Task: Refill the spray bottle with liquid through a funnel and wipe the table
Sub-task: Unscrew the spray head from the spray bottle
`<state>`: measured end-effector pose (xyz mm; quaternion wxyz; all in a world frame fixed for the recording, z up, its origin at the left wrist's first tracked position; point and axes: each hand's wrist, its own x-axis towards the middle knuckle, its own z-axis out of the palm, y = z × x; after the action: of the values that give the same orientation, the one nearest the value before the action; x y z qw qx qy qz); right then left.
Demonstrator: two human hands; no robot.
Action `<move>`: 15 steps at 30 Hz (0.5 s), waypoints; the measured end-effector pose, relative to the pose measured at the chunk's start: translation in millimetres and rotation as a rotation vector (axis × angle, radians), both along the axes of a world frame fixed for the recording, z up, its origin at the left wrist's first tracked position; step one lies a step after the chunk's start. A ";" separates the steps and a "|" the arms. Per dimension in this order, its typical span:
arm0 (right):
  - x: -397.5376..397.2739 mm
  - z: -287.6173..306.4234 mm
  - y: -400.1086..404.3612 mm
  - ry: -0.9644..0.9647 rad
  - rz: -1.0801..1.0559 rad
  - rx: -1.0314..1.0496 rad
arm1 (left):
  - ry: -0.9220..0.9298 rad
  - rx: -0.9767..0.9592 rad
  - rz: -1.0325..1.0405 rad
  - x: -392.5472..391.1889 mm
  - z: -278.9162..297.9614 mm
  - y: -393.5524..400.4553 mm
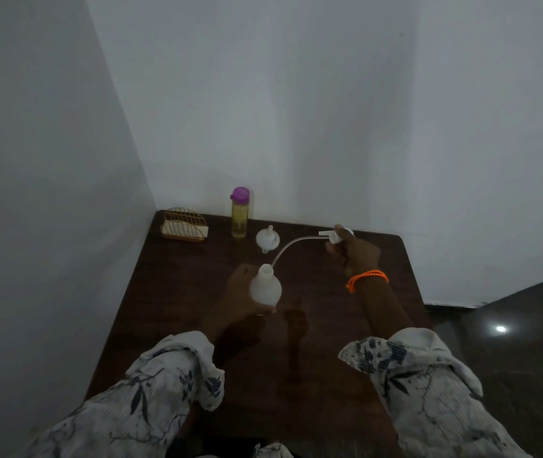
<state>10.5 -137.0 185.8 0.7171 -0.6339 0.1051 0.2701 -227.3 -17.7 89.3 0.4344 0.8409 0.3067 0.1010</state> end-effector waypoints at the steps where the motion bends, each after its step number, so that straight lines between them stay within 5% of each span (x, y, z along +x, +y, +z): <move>1: -0.2 0.1 -1.5 0.018 -0.008 0.017 | 0.002 0.007 -0.001 0.0 -0.2 0.2; 15: -6.1 -10.0 -19.0 0.129 -0.031 0.062 | 0.010 -0.028 -0.011 -1.1 -4.4 -2.6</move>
<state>4.4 -156.0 175.8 0.7323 -0.5909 0.1525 0.3023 -228.4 -20.4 85.0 0.4452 0.8369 0.3055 0.0901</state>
